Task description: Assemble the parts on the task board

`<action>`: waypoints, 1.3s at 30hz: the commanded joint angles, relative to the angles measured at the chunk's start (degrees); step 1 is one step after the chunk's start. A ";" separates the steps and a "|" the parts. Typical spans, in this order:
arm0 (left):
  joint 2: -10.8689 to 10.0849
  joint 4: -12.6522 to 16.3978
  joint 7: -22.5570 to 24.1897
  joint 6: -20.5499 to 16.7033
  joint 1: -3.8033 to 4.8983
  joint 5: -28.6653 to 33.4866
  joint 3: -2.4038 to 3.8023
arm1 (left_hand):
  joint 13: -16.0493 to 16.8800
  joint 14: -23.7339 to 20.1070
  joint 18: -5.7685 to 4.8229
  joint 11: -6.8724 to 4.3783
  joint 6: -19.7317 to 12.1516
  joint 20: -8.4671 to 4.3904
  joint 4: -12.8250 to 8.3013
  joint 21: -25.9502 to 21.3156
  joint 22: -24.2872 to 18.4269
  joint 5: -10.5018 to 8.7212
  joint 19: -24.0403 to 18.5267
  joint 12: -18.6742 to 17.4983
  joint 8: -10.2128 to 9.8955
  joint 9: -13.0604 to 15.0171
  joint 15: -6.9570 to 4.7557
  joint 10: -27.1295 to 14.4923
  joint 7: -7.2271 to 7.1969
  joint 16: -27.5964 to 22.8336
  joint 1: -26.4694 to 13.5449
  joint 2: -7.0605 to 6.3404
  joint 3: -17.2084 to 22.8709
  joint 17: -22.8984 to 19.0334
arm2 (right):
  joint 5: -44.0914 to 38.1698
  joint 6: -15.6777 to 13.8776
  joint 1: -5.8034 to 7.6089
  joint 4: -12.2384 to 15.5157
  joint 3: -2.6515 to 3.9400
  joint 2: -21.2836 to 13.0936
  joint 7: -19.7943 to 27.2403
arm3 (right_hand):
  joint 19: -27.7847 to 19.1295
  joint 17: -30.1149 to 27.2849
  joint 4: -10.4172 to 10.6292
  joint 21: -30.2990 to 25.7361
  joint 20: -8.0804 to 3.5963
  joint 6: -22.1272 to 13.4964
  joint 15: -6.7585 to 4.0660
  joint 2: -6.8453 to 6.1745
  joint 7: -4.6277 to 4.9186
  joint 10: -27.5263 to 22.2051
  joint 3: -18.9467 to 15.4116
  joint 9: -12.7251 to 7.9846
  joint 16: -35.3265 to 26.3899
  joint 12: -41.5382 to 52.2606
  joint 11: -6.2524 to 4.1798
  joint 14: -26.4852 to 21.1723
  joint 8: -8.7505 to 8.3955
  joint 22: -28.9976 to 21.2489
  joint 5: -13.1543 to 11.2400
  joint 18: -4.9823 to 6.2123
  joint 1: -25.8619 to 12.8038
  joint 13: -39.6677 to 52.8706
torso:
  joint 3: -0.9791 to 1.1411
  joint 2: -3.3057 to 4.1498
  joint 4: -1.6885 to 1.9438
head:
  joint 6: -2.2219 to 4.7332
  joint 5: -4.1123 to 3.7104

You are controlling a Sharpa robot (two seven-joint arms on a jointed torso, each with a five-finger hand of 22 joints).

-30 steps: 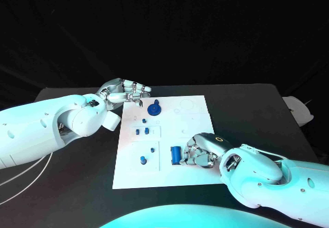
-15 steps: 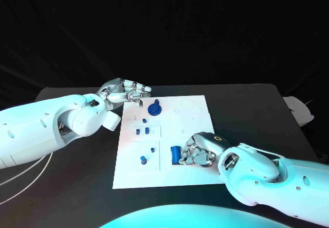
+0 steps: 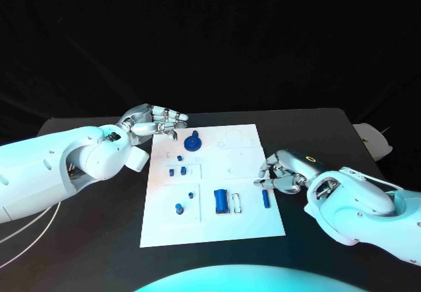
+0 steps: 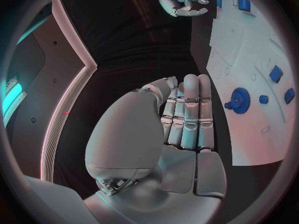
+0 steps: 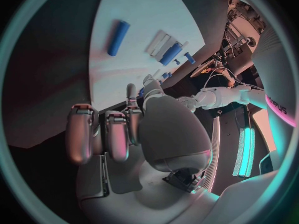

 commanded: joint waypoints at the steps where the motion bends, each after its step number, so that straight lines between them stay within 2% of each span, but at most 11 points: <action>1: 0.12 0.00 0.41 0.83 0.01 0.22 0.00 | 0.09 -0.37 0.34 -0.04 -0.33 0.27 -0.07 -0.19 -0.10 -0.02 -0.25 0.28 0.27 -0.08 -0.13 -0.50 -0.02 -0.22 0.06 0.60 -0.29 -0.10 | 0.14 -0.35 0.21 -0.14 -0.11 -1.34 0.55 | 2.01 10.34 0.35 0.05 0.47 -0.39 0.42 -0.24 0.03 0.07 0.20 -0.12 -0.19 -0.16 0.40 4.85 -0.35 12.14 0.09 -0.45 -0.49 -1.76 | -0.01 0.08 -0.15 | 0.03 -0.51; 5: 0.29 -0.19 0.45 0.90 0.00 0.22 -0.17 | 0.09 -0.37 0.34 -0.04 -0.33 0.27 -0.07 -0.19 -0.10 -0.02 -0.25 0.28 0.27 -0.08 -0.13 -0.50 -0.02 -0.22 0.06 0.60 -0.29 -0.10 | -0.92 0.97 0.24 -0.48 -0.33 -3.02 -0.07 | 2.03 10.32 0.87 0.11 0.67 -0.12 0.57 -0.33 0.15 0.06 0.29 -0.41 -0.21 -0.18 0.55 4.85 -0.77 12.16 0.07 -0.46 -1.03 -1.76 | 0.04 0.00 -0.33 | 0.06 -0.61; 6: 0.32 -0.20 0.45 0.93 -0.01 0.22 -0.20 | 0.09 -0.37 0.34 -0.04 -0.33 0.27 -0.07 -0.19 -0.10 -0.02 -0.25 0.28 0.27 -0.08 -0.13 -0.50 -0.02 -0.22 0.06 0.60 -0.29 -0.10 | -1.19 1.23 0.11 -0.57 -0.39 -3.17 -0.23 | 2.02 10.33 1.07 0.09 0.72 -0.01 0.60 -0.34 0.17 0.05 0.32 -0.50 -0.20 -0.20 0.57 4.85 -0.89 12.16 0.06 -0.45 -1.23 -1.76 | 0.03 0.02 -0.25 | 0.01 -0.70; 10: 0.36 -0.21 0.48 0.96 -0.01 0.22 -0.27 | 0.09 -0.37 0.34 -0.04 -0.33 0.27 -0.07 -0.19 -0.10 -0.02 -0.25 0.28 0.27 -0.08 -0.13 -0.50 -0.02 -0.22 0.06 0.60 -0.29 -0.10 | -1.95 2.05 -0.97 -0.64 -0.53 -3.32 -0.79 | 2.04 10.36 1.79 0.14 0.86 0.43 0.66 -0.45 0.17 0.07 0.40 -0.76 -0.20 -0.18 0.60 4.86 -1.23 12.18 0.15 -0.45 -1.92 -1.74 | 0.06 0.11 -0.09 | -0.08 -0.74; 18: 0.23 -0.17 0.47 0.93 -0.02 0.22 -0.32 | 0.09 -0.37 0.34 -0.04 -0.33 0.27 -0.07 -0.19 -0.10 -0.02 -0.25 0.28 0.27 -0.08 -0.13 -0.50 -0.02 -0.22 0.06 0.60 -0.29 -0.10 | -2.50 3.51 -3.24 -0.73 -0.64 -2.40 -1.84 | 2.10 10.41 3.17 0.24 0.98 1.18 0.68 -1.23 0.15 0.16 0.41 -1.16 -0.19 -0.08 0.60 4.88 -1.80 12.22 0.28 -0.46 -3.22 -1.65 | -0.03 0.08 -0.10 | -0.30 -0.62; 23: 0.14 -0.15 0.43 0.92 -0.02 0.22 -0.33 | 0.09 -0.37 0.34 -0.04 -0.33 0.27 -0.07 -0.19 -0.10 -0.02 -0.25 0.28 0.27 -0.08 -0.13 -0.50 -0.02 -0.22 0.06 0.60 -0.29 -0.10 | -2.74 3.96 -4.14 -0.34 -0.66 -2.02 -2.01 | 2.09 10.36 4.50 0.15 1.04 1.78 0.72 -2.29 0.16 0.18 0.27 -1.44 -0.22 -0.10 0.63 4.87 -2.23 12.20 0.46 -0.45 -5.15 -1.64 | -0.01 0.06 -0.13 | -0.40 -0.51; 25: 0.13 -0.15 0.43 0.93 -0.02 0.22 -0.33 | 0.09 -0.37 0.34 -0.04 -0.33 0.27 -0.07 -0.19 -0.10 -0.02 -0.25 0.28 0.27 -0.08 -0.13 -0.50 -0.02 -0.22 0.06 0.60 -0.29 -0.10 | -2.80 4.04 -4.27 -0.28 -0.67 -1.91 -2.03 | 2.09 10.36 4.51 0.12 1.04 1.99 0.70 -2.53 0.11 0.19 0.03 -1.50 -0.22 -0.10 0.63 4.87 -2.35 12.20 1.55 -0.44 -6.02 -1.63 | -0.03 0.05 -0.13 | -0.43 -0.53; 27: 0.12 -0.15 0.43 0.95 -0.02 0.22 -0.33 | 0.09 -0.37 0.34 -0.04 -0.33 0.27 -0.07 -0.19 -0.10 -0.02 -0.25 0.28 0.27 -0.08 -0.13 -0.50 -0.02 -0.22 0.06 0.60 -0.29 -0.10 | -2.90 4.17 -4.45 -0.25 -0.67 -1.68 -2.06 | 2.09 10.39 4.44 0.10 1.01 2.24 0.66 -2.83 0.05 0.20 -0.85 -1.63 -0.21 -0.10 0.56 4.88 -2.64 12.20 5.37 -0.44 -7.29 -1.61 | -0.02 0.05 -0.12 | -0.44 -0.54; 28: 0.12 -0.15 0.43 0.95 -0.02 0.22 -0.33 | 0.09 -0.37 0.34 -0.04 -0.33 0.27 -0.07 -0.19 -0.10 -0.02 -0.25 0.28 0.27 -0.08 -0.13 -0.50 -0.02 -0.22 0.06 0.60 -0.29 -0.10 | -2.95 4.22 -4.51 -0.27 -0.68 -1.60 -2.08 | 2.09 10.38 4.41 0.08 0.99 2.34 0.64 -2.80 0.02 0.20 -1.19 -1.67 -0.22 -0.10 0.54 4.88 -2.75 12.20 6.29 -0.43 -7.49 -1.60 | 0.00 0.06 -0.12 | -0.44 -0.55; 39: 0.05 -0.10 0.34 1.03 -0.02 0.22 -0.33 | 0.09 -0.37 0.34 -0.04 -0.33 0.27 -0.07 -0.19 -0.10 -0.02 -0.25 0.28 0.27 -0.08 -0.13 -0.50 -0.02 -0.22 0.06 0.60 -0.29 -0.10 | -4.29 5.17 -4.89 -1.44 -0.73 -0.44 -2.21 | 2.16 10.45 3.78 0.23 0.90 3.01 0.49 -2.21 -0.22 0.27 -1.39 -1.67 -0.20 0.00 0.33 4.89 -2.83 12.24 7.39 -0.46 -6.06 -1.51 | 0.01 0.12 -0.13 | -0.52 -0.43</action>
